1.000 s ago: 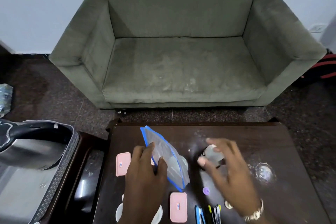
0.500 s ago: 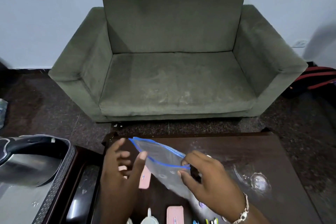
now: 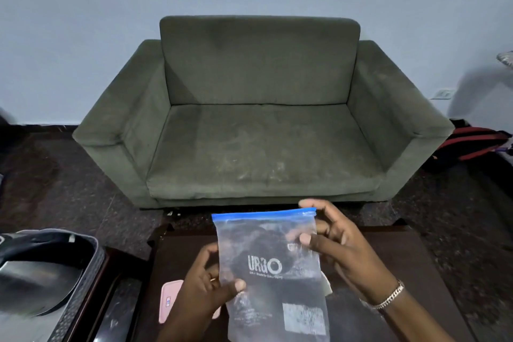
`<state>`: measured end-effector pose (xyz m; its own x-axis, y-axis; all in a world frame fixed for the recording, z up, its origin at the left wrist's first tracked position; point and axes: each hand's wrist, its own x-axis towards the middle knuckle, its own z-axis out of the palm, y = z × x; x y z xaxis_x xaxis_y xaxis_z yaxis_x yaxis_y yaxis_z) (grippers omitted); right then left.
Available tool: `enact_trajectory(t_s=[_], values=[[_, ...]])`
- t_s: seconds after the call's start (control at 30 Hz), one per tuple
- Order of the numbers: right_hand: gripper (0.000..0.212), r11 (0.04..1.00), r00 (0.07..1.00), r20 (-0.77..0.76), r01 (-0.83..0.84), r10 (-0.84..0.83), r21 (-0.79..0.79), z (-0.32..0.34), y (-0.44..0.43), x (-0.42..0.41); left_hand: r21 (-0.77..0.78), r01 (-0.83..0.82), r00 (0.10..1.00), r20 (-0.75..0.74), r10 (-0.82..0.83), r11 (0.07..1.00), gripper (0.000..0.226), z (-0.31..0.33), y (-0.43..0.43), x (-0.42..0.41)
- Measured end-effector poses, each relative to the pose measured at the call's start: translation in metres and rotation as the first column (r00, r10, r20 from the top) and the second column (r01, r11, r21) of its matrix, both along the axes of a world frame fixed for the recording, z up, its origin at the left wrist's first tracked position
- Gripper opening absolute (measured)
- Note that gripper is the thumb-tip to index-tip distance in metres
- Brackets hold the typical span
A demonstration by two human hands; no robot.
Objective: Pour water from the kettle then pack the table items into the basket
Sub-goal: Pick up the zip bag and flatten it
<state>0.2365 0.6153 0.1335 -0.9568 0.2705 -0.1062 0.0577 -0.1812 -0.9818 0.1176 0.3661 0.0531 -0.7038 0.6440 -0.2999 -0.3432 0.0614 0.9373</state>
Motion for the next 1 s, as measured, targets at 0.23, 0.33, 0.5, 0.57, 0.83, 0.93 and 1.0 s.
enact_trajectory(t_s=[0.23, 0.33, 0.5, 0.57, 0.83, 0.93, 1.0], values=[[0.1, 0.994, 0.981, 0.162, 0.105, -0.108, 0.025, -0.063, -0.019, 0.017, -0.019, -0.194, 0.977, -0.091, 0.192, 0.981, 0.066, -0.004, 0.022, 0.005], [0.106, 0.981, 0.969, 0.156, 0.188, -0.192, 0.041, -0.068, -0.017, 0.018, -0.054, -0.251, 0.963, -0.116, 0.243, 0.966, 0.077, -0.01, 0.024, 0.001], [0.068, 0.953, 0.953, 0.128, 0.252, -0.274, 0.169, -0.063, -0.011, 0.012, -0.056, -0.106, 0.989, -0.111, 0.099, 0.993, 0.052, -0.008, 0.023, -0.002], [0.056, 0.945, 0.946, 0.152, 0.252, -0.286, 0.21, -0.061, -0.009, 0.01, -0.08, -0.075, 0.99, -0.127, 0.064, 0.994, 0.048, -0.008, 0.023, -0.003], [0.045, 0.797, 0.902, 0.25, 0.149, -0.352, 0.585, -0.063, -0.016, 0.014, -0.247, -0.194, 0.866, -0.498, 0.048, 0.949, 0.045, -0.015, 0.027, 0.0], [0.03, 0.75, 0.9, 0.253, 0.113, -0.355, 0.651, -0.063, -0.017, 0.016, -0.242, -0.225, 0.81, -0.585, 0.043, 0.944, 0.023, -0.018, 0.026, 0.003], [0.021, 0.744, 0.895, 0.272, 0.093, -0.353, 0.661, -0.063, -0.015, 0.018, -0.239, -0.244, 0.788, -0.614, 0.049, 0.94, 0.01, -0.019, 0.024, 0.002]])
